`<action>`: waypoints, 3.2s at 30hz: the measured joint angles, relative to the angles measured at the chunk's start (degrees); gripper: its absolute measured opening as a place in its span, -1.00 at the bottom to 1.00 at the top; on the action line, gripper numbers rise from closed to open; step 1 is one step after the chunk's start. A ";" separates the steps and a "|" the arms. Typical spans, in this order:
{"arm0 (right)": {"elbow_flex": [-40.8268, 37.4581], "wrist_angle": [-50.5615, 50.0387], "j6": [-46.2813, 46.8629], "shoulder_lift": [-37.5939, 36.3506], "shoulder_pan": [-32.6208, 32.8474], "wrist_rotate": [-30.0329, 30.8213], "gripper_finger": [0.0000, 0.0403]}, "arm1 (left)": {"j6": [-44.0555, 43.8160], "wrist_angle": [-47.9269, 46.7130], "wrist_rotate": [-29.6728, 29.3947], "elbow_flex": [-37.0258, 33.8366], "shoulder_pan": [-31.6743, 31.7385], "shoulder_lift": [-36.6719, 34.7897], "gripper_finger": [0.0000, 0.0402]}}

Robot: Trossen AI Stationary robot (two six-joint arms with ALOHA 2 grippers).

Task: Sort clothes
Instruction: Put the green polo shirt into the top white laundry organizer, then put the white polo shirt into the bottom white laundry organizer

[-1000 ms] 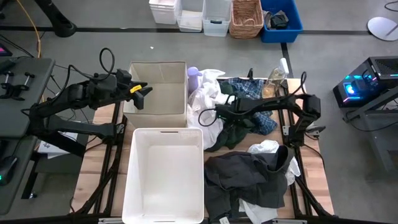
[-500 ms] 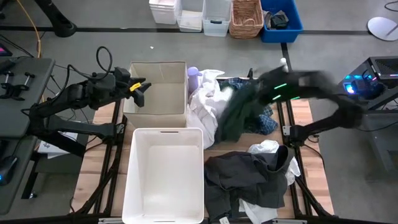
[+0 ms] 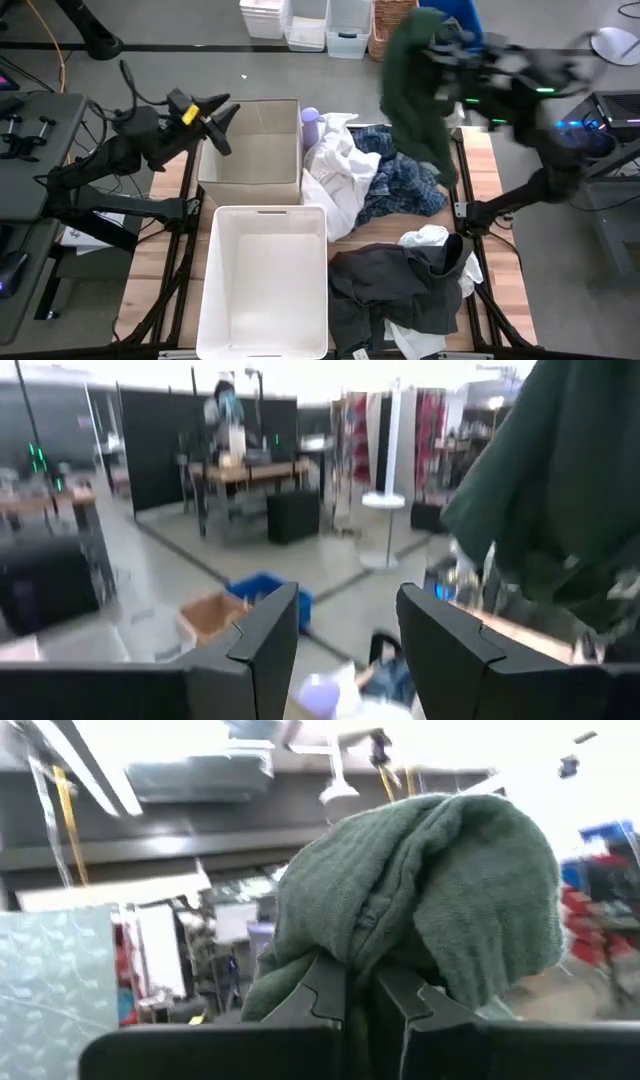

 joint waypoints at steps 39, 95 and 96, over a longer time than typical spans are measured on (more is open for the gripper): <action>12.15 -9.99 5.23 43.87 -7.25 -18.32 -0.78 | 6.08 14.21 0.14 -0.02 -0.04 -10.37 -0.20; -21.21 -41.88 21.90 29.33 1.31 2.13 -0.89 | -9.27 -13.94 4.84 -0.06 -0.02 -8.44 -0.20; -17.87 -44.11 22.54 27.90 1.85 2.39 -0.92 | -8.61 -13.94 4.84 -0.06 -0.02 -8.61 -0.20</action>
